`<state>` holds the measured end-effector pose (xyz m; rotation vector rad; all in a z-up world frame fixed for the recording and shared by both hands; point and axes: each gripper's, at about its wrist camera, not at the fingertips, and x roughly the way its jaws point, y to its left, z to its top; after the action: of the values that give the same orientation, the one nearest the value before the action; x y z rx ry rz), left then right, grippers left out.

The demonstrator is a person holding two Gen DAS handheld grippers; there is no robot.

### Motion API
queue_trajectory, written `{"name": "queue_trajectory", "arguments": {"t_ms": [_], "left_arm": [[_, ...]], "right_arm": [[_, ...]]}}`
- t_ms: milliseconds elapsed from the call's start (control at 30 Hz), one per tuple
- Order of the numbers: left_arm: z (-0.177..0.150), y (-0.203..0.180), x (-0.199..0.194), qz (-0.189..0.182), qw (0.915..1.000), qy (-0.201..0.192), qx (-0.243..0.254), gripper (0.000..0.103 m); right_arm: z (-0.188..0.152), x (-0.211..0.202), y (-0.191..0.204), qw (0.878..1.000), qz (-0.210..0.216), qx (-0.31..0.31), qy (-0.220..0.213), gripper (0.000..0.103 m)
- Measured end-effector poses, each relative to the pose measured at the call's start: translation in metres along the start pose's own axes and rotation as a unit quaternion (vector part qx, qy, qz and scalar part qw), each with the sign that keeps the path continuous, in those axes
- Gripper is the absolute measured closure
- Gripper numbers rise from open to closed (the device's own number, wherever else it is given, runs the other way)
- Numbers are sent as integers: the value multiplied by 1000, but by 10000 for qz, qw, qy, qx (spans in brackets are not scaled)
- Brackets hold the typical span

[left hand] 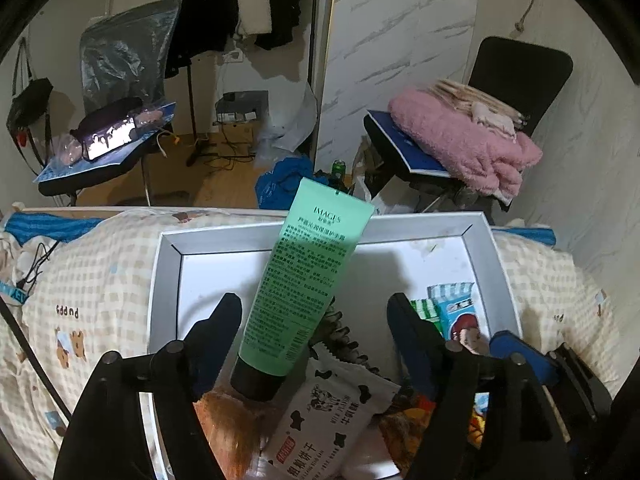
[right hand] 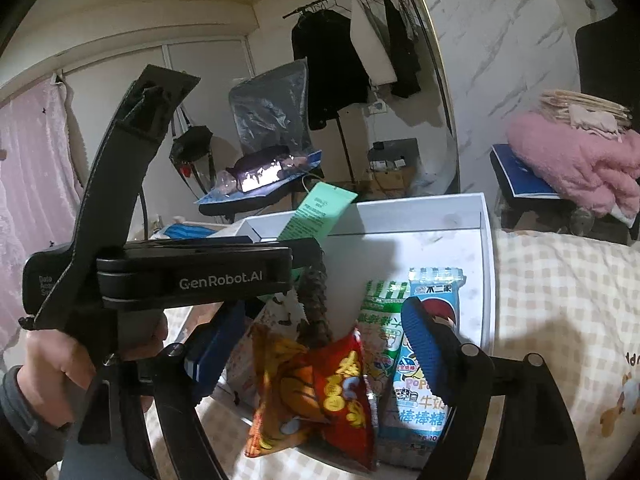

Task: Organize objects
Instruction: 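Open both grippers to drop the tube and chip bag into the box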

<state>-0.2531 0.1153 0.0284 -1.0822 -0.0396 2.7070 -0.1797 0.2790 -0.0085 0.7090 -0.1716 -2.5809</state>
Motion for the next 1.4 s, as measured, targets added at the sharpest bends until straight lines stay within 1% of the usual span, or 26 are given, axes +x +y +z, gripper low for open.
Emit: {"name": "queue_trajectory", "arguments": {"t_ms": [100,233,400,467,500,533,567,633,700,800,967,1067,1167,1267,1400], "left_arm": [[3,-5,-11,132,9998,-175,40,25],[6,-15,-29,150,9988,-452,117,22],[7,-23,-55,187,9968,-719,298,17],[7,-25,-67,256,9955,-841,367,16],[7,-26,-74,263,9951,-883,362,14],[6,-25,-80,253,9949,-917,331,13],[6,-24,-84,236,9949,-938,301,13],[6,-21,-94,172,9952,-934,225,11],[5,-21,-99,131,9956,-906,205,0],[2,-21,-110,174,9945,-1005,242,0],[-12,-13,-124,217,9957,-888,149,0],[-17,-8,-126,364,9957,-833,177,0],[-22,-7,-123,478,9957,-772,174,0],[-30,-3,-120,345,9965,-754,89,0],[-39,0,-113,228,9977,-632,30,0]], "right_arm": [[3,-5,2,10000,77,0,-13,21],[9,-17,7,9997,202,-22,-106,21],[18,-36,14,9996,112,-184,-195,21],[23,-46,16,9994,37,-213,-286,20],[26,-50,16,9993,34,-215,-299,15],[27,-53,17,9993,62,-223,-306,1],[29,-57,17,9990,83,-259,-351,1],[31,-64,20,9987,-2,-339,-381,1],[33,-69,21,9985,-22,-374,-397,1],[34,-73,20,9987,38,-316,-389,1],[34,-75,13,9990,151,-241,-341,1],[34,-78,4,9991,242,-105,-321,1],[36,-80,-4,9993,240,46,-290,1],[35,-81,-7,9993,178,137,-293,1],[33,-77,-7,9993,265,189,-194,1]]}}
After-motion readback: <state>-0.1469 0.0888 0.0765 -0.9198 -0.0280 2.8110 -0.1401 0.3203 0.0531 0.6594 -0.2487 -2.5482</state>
